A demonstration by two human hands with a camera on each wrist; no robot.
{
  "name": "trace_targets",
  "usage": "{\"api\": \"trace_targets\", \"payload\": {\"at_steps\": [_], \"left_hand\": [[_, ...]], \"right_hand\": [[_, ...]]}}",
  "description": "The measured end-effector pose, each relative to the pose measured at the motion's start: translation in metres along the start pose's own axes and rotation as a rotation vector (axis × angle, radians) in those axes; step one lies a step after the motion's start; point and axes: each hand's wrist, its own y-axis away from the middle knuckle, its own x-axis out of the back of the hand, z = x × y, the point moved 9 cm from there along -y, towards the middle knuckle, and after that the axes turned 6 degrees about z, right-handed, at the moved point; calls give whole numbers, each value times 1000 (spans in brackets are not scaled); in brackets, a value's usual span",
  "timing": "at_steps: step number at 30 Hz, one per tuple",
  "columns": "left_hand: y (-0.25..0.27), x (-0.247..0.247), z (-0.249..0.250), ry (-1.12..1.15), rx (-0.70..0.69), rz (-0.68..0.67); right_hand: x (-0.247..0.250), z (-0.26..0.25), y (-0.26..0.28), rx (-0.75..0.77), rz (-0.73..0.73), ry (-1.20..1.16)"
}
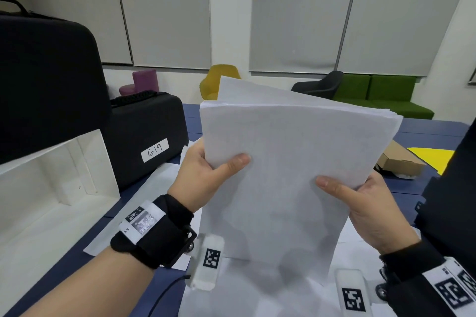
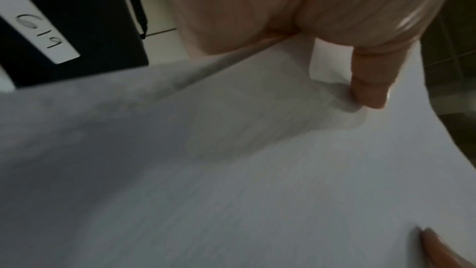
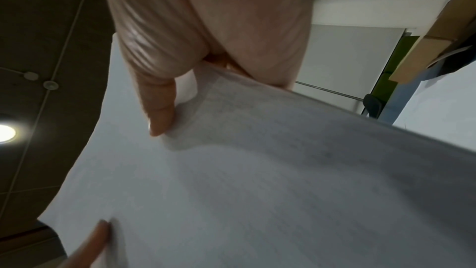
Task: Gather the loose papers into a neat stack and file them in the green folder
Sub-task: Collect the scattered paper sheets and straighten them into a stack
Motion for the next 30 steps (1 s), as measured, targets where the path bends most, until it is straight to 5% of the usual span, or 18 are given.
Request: {"api": "trace_targets", "payload": {"at_steps": [8, 15, 22, 30], "left_hand": [[-18, -1, 90, -165, -454, 71], [-30, -11, 98, -383, -521, -13], [-30, -10, 93, -356, -485, 1], [-25, 2, 91, -384, -523, 139]], "right_hand": [[0, 4, 0, -9, 4, 1], [3, 6, 0, -11, 4, 4], [2, 9, -1, -22, -17, -12], [0, 8, -1, -46, -23, -48]]}}
